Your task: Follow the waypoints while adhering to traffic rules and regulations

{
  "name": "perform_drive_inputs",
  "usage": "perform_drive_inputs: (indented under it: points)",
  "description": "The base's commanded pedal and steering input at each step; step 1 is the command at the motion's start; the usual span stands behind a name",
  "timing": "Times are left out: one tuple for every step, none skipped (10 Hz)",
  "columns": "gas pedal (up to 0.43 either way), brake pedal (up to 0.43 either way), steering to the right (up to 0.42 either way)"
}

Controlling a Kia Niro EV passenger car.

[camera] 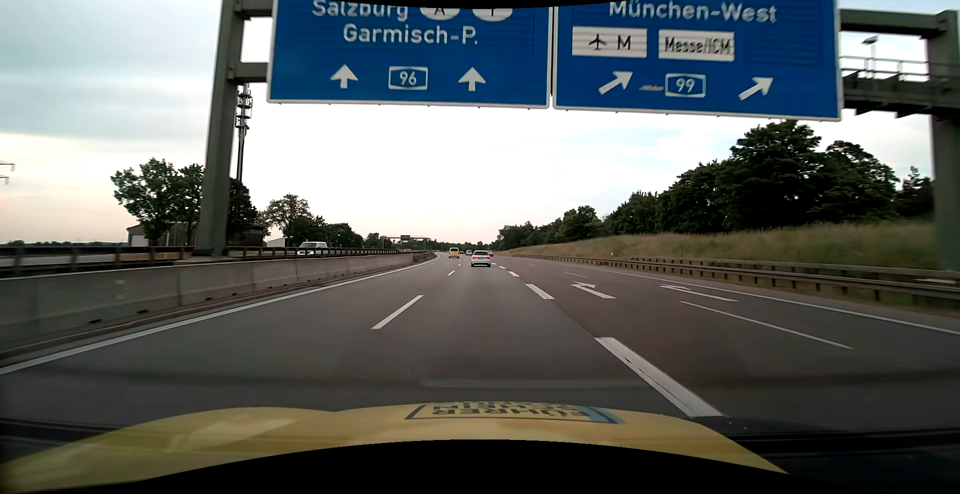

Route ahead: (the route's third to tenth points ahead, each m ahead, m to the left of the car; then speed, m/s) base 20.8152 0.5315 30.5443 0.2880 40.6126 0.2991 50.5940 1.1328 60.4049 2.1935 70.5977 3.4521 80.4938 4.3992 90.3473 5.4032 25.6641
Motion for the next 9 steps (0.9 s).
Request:
perform_drive_inputs:
  points:
    - [0.177, 0.0, -0.007]
    - [0.177, 0.0, -0.007]
    - [0.177, 0.0, -0.007]
    - [0.177, 0.0, -0.007]
    - [0.177, 0.0, -0.007]
    - [0.177, 0.0, -0.007]
    - [0.177, 0.0, -0.007]
    - [0.177, 0.0, -0.007]
    - [0.177, 0.0, -0.007]
